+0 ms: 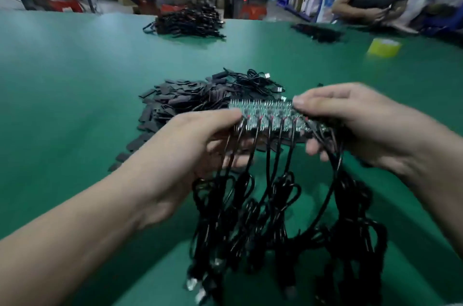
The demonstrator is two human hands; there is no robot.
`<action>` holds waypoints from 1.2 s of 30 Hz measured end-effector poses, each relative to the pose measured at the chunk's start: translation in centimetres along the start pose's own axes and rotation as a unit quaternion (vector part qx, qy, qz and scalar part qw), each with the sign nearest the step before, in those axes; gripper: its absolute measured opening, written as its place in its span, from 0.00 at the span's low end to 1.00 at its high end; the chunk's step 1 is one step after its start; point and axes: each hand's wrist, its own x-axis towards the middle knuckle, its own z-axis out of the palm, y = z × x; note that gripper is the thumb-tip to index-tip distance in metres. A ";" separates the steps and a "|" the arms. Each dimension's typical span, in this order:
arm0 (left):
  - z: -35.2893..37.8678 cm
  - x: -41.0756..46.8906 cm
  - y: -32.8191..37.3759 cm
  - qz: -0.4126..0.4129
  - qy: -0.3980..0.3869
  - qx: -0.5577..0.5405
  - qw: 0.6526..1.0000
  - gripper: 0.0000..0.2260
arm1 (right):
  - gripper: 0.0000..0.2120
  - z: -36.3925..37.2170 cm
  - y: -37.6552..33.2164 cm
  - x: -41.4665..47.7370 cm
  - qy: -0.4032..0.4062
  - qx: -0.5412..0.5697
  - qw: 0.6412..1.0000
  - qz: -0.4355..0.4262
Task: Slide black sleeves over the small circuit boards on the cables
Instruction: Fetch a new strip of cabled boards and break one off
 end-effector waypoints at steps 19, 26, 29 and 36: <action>-4.8 2.3 -3.5 0.088 0.076 0.153 0.981 0.07 | 0.05 4.5 4.2 7.7 -0.021 -0.354 0.924 -0.146; -4.5 1.9 -3.9 0.106 0.100 0.113 0.983 0.04 | 0.07 4.8 5.1 7.7 -0.041 -0.320 0.934 -0.152; -4.2 1.9 -3.8 0.093 0.086 0.090 0.988 0.04 | 0.06 4.6 5.2 7.4 -0.041 -0.298 0.941 -0.156; -3.7 2.1 -4.3 0.065 0.040 0.038 0.996 0.04 | 0.04 3.8 5.6 7.0 -0.067 -0.287 0.940 -0.171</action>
